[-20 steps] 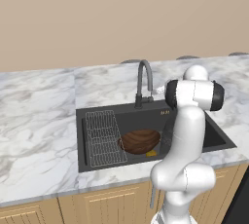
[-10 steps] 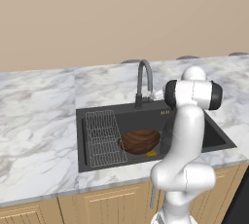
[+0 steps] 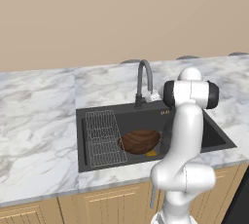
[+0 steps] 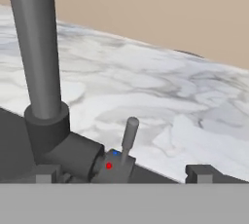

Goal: Pick the jar and bowl and place them in the sink. Then turn on the water.

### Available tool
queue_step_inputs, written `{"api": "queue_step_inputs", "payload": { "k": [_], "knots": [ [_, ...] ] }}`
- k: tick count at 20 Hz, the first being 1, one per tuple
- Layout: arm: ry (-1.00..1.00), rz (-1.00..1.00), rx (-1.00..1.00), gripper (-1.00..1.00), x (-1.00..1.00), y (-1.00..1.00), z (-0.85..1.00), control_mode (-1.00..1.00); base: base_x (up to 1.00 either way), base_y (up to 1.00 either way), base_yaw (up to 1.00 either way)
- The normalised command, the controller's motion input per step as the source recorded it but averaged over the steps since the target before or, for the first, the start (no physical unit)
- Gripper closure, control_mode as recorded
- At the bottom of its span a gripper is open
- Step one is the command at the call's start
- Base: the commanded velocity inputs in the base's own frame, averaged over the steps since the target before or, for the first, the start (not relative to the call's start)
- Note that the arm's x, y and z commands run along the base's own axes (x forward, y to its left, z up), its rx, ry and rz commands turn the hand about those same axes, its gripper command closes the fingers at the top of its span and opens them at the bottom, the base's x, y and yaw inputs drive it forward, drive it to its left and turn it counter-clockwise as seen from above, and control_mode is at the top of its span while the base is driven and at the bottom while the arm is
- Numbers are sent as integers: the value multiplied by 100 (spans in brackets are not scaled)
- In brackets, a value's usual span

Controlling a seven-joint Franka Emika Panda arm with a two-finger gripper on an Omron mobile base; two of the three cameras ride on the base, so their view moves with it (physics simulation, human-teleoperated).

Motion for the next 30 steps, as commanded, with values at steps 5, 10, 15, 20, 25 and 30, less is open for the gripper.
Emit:
{"api": "queue_step_inputs", "payload": {
  "k": [5,10,15,20,25,30],
  "knots": [
    [0,9,11,-100,37,0,-7,-100,0,0,0],
    [0,9,7,-100,29,-9,-15,-100,0,0,0],
    [0,3,2,-100,7,-9,-11,-100,0,0,0],
    [0,1,1,-100,7,-1,-7,-100,0,0,0],
    [0,0,0,-100,0,0,-10,-100,0,0,0],
    [0,0,0,-100,0,0,-11,-100,0,0,0]
  ]
}}
